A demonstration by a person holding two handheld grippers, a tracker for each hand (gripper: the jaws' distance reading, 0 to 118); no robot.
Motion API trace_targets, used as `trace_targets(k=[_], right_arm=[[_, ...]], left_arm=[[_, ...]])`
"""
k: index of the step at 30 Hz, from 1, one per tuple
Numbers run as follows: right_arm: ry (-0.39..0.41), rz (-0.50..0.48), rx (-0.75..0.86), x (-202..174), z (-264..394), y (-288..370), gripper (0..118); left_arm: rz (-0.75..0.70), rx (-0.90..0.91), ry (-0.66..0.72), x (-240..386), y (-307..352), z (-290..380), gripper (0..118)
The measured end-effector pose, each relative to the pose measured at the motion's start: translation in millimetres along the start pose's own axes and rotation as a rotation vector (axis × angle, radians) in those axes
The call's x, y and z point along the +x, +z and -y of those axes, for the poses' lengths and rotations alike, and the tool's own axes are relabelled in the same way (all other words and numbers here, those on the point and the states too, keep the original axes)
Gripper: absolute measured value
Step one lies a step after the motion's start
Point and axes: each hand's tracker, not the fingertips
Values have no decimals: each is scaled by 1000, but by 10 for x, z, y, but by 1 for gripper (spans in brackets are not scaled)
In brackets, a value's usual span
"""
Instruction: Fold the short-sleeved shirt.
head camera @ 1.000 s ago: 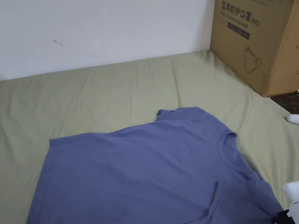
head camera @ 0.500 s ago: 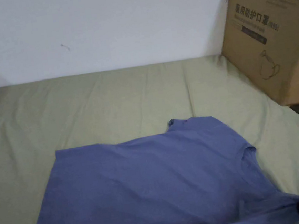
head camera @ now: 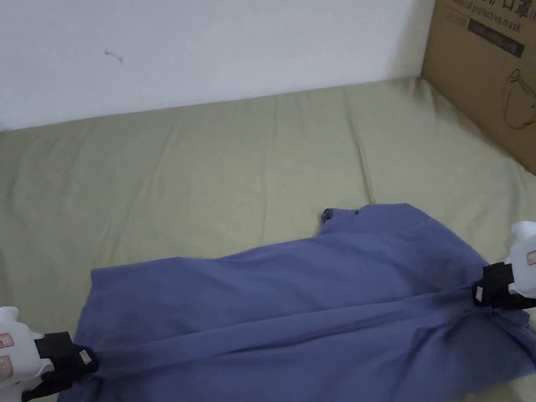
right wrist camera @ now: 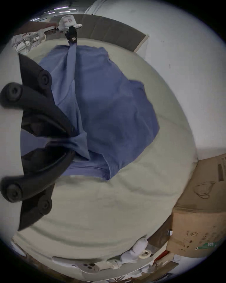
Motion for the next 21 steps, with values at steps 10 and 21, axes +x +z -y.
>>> trace_targets(k=[10,21], right_arm=[[102,82,313,-254,542,785,118],[319,-70,914,-955,1812,1982,23]], left_arm=[[56,352,-236,355,796,427,117],[-93,817,-661,1023,1675,1855,0]])
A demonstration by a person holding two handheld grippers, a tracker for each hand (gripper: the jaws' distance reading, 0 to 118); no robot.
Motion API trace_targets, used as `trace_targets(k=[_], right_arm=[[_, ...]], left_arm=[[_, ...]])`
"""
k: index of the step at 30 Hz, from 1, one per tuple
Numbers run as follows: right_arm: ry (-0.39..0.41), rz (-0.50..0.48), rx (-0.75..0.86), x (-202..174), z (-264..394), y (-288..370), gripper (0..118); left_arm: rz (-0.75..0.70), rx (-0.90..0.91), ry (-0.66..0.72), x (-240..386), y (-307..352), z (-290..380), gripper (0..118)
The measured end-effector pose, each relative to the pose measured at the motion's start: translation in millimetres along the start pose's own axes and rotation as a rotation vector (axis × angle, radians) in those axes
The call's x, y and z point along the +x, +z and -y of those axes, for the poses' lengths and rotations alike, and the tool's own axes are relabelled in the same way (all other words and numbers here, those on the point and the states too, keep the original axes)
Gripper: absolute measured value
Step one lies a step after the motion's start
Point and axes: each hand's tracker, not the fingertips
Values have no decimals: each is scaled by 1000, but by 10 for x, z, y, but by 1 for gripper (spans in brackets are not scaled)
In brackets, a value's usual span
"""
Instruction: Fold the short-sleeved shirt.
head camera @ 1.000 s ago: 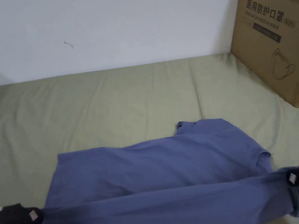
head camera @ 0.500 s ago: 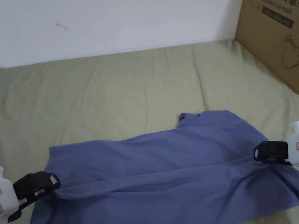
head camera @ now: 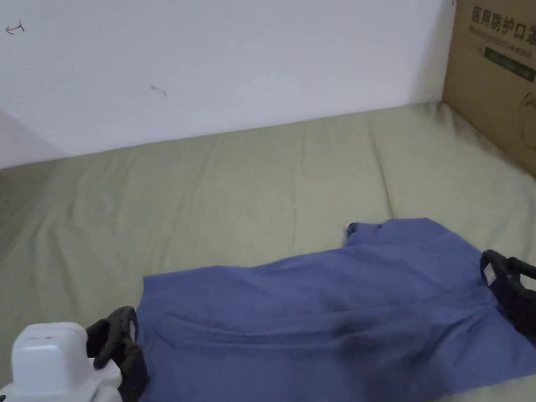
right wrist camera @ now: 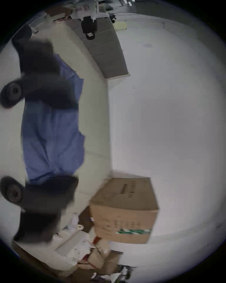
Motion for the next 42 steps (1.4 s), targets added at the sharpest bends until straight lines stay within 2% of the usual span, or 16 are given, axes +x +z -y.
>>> trace_targets(k=[1,4,9,13,15,17,18,19,20,21,26,29,31,34,35,42], right_arm=[[-4,1,17,-54,-15,34,0],[-78,-14,11,-119,-27,-37,0],[-124,-29,-20,-62,-74,-118,0],[-79,-27,-79,0,-71,-190,0],[-75,-27,-108,48,-25,-241,0],[-74,-27,-147,106,40,-318,0],[-77,-26,-164,101,56,-323,0],[-82,-25,-174,121,89,-351,0],[-88,-27,-190,142,123,-384,0],[-93,-30,-208,160,158,-421,0],[-84,-24,-252,182,242,-486,0],[-65,-13,-276,243,270,-538,0],[-59,-2,-281,299,278,-534,0],[-61,23,-296,430,278,-542,0],[-64,33,-303,487,277,-552,0],[-108,63,-461,991,311,-826,0]], left_arm=[[28,18,29,18,28,10,0],[15,55,46,85,123,-41,0],[12,48,57,31,105,-268,0],[2,-378,104,-343,-578,-323,0],[9,-645,178,-585,-1029,-120,0],[67,-782,262,-770,-1376,180,1],[46,-807,285,-839,-1507,329,11],[0,-832,288,-879,-1617,447,41],[-28,-865,275,-916,-1736,578,99],[-34,-894,282,-952,-1807,734,118],[-78,-1030,230,-961,-1972,1196,112],[-72,-960,104,-791,-1852,1171,105],[-60,-933,112,-744,-1707,1113,85],[7,-877,102,-751,-1480,1041,18],[29,-871,119,-769,-1420,1034,7],[57,-823,248,-904,-1326,921,7]])
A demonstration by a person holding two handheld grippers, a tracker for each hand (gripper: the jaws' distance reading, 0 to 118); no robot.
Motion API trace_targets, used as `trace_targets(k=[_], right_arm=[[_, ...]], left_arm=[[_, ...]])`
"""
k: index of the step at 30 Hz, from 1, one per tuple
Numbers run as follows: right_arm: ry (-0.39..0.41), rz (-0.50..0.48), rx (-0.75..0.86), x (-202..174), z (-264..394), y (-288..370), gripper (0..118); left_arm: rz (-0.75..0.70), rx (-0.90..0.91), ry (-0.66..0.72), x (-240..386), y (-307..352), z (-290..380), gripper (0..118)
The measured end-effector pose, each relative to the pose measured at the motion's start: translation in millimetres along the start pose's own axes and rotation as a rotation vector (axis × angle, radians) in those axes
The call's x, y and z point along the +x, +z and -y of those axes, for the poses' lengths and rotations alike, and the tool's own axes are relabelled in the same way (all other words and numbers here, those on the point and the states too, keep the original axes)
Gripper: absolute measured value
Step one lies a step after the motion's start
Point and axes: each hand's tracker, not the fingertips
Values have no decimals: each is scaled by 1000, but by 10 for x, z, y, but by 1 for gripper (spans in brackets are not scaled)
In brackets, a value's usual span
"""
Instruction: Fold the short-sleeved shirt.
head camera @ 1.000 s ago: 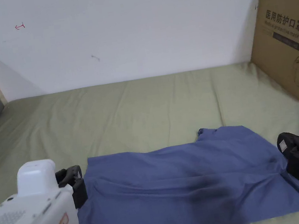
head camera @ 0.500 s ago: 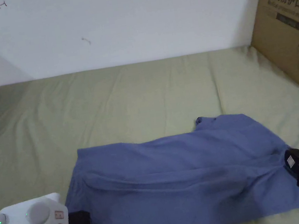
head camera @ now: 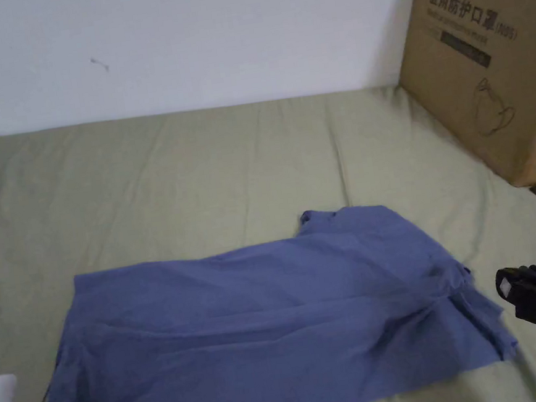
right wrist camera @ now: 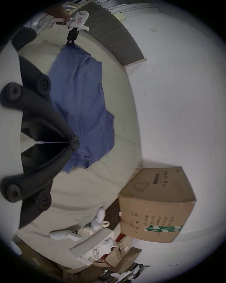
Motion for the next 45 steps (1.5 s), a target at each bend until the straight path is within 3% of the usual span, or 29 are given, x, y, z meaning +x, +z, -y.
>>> trace_targets(k=[1,3,4,5,8,10,11,12,13,15,18,20,24,35,40,41,42,43,44,45], right_arm=[[-18,-5,-50,68,-20,-85,8],[-73,29,-210,243,-5,-402,90],[-89,30,-274,331,21,-547,115],[-143,53,-294,413,64,-649,118],[-134,83,-455,518,130,-1036,118],[-63,136,-504,500,200,-1211,114],[-26,155,-521,484,224,-1251,97],[22,164,-555,451,218,-1329,69],[55,127,-567,420,229,-1321,53],[106,129,-525,321,172,-1210,27],[159,113,-518,288,124,-1071,5],[98,54,-501,339,58,-961,5],[8,30,-447,433,-73,-561,5],[-1,-39,-522,476,672,496,5],[-76,-29,-578,510,1090,446,6],[-86,-21,-577,498,1110,439,10],[-92,-5,-573,466,1109,453,21],[-89,14,-572,451,1096,469,44],[-76,26,-566,445,1076,488,83],[-54,21,-553,418,1041,528,103]], left_arm=[[5,2,6,-3,19,-15,7],[10,15,2,19,88,-35,7],[10,28,-7,34,120,-48,7],[11,36,-13,45,153,-66,7],[17,52,-7,121,257,-72,7],[13,57,1,117,268,-88,7],[12,54,2,113,262,-91,7],[7,49,1,127,245,-84,7],[0,40,-3,140,225,-76,7],[-11,31,-12,123,200,-72,7],[-9,38,10,110,211,-70,7],[2,43,22,89,257,-95,7],[20,72,24,102,516,-120,7],[26,-42,21,-81,1100,835,7],[40,-64,91,-236,998,1183,7],[49,-55,117,-247,1004,1204,12],[53,-40,136,-249,1029,1212,26],[33,-27,135,-245,1064,1211,49],[5,-12,127,-247,1105,1204,90],[3,1,112,-245,1162,1193,108]])
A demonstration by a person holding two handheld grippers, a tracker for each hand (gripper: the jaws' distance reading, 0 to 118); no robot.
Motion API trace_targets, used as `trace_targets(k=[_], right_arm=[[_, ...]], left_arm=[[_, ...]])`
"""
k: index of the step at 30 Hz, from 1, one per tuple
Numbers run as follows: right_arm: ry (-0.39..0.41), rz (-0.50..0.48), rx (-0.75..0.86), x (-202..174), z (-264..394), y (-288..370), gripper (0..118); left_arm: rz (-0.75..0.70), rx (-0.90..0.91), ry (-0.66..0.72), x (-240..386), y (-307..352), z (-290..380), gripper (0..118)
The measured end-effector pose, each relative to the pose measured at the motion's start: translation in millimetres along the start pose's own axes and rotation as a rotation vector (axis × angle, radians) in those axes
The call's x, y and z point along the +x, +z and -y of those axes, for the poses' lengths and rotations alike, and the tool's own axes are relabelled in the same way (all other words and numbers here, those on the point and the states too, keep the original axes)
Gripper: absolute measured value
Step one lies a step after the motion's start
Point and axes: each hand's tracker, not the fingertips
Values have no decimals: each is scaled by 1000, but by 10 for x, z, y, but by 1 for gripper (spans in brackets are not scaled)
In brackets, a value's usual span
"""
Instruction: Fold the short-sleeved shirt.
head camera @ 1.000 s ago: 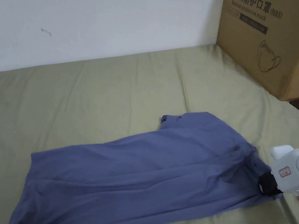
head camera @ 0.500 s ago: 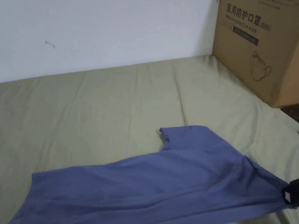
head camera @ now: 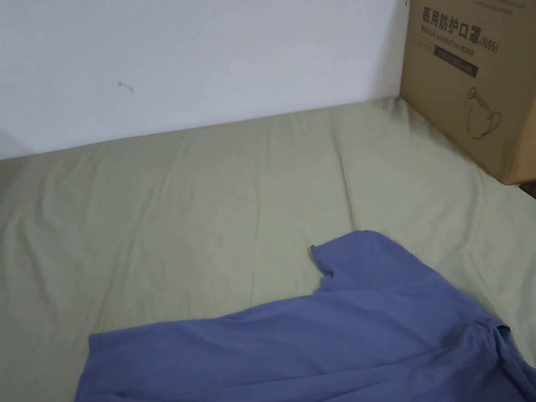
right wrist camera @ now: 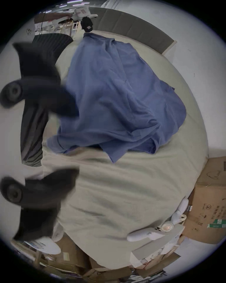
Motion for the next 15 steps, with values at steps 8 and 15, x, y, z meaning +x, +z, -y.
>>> trace_targets(k=[8,15], right_arm=[[76,-33,313,-463,-245,714,115],[144,-183,685,-1113,-472,1064,56]], left_arm=[[127,315,-82,392,629,-310,111],[154,553,-198,1018,859,-571,40]])
